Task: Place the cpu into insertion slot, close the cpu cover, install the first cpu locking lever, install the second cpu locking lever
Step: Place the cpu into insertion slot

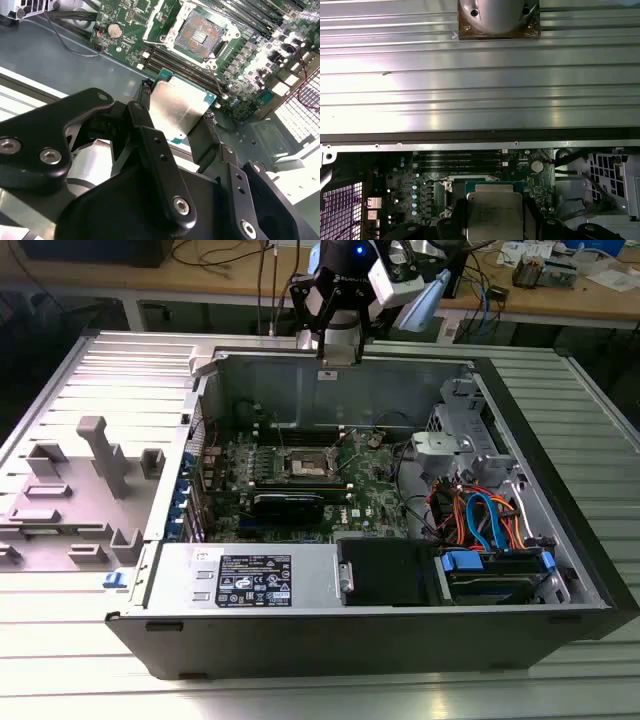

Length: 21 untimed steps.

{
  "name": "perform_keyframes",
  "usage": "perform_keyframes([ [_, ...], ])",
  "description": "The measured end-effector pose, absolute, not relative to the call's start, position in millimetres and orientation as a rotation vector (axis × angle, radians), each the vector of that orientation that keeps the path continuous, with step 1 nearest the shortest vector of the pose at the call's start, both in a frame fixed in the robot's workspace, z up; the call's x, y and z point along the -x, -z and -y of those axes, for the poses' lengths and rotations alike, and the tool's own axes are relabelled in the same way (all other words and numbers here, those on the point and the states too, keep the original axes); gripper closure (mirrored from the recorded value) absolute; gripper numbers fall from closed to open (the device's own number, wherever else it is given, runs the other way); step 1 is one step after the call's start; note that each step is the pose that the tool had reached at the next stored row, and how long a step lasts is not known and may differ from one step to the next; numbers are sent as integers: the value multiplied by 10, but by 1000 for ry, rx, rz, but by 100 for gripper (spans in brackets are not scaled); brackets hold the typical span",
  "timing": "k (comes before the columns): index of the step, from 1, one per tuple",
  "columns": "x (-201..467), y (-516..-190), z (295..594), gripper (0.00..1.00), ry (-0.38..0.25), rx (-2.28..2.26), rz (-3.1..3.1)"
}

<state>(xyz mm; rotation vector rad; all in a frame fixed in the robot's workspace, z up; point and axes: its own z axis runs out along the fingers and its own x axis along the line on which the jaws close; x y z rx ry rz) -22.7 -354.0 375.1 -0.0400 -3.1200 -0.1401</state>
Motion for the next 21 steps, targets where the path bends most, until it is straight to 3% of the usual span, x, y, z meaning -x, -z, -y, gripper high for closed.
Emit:
perform_keyframes([
  [21, 227, -3741, 3570, 46, 135, 121, 3120],
])
